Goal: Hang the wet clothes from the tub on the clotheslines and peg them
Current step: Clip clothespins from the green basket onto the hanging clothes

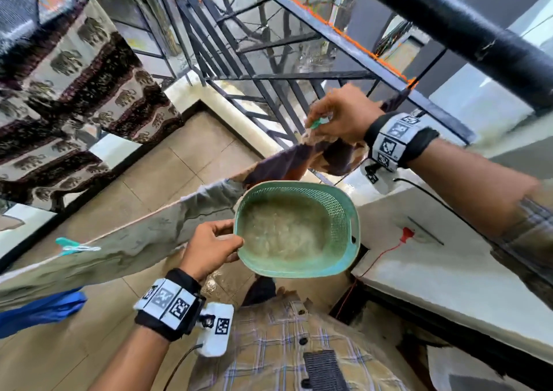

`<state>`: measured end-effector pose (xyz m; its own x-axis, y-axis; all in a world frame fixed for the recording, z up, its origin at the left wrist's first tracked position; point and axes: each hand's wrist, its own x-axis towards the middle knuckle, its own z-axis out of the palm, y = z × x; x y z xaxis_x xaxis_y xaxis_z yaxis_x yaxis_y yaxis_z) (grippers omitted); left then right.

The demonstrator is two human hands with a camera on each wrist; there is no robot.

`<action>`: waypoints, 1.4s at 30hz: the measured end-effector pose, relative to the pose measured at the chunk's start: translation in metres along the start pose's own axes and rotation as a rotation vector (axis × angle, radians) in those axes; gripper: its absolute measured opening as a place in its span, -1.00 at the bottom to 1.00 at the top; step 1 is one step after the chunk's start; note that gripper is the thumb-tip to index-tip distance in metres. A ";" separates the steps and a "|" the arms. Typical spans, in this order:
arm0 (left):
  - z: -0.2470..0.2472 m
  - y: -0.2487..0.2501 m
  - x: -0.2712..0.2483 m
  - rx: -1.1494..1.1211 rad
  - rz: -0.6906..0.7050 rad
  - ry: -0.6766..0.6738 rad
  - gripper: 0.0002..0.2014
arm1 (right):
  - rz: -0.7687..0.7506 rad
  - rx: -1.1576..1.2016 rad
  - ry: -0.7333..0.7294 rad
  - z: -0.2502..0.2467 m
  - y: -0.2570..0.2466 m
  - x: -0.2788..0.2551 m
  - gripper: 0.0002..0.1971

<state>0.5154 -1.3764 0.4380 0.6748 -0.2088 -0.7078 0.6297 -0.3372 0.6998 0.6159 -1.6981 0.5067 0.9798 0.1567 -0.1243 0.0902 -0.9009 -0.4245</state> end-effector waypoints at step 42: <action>0.009 0.014 0.035 0.049 0.024 -0.074 -0.65 | 0.039 -0.128 -0.067 0.001 0.055 -0.022 -0.30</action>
<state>0.5444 -1.3968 0.4224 0.6579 -0.2844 -0.6973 0.5929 -0.3753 0.7125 0.5989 -1.7505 0.4849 0.9693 0.1431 -0.2001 0.0783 -0.9506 -0.3004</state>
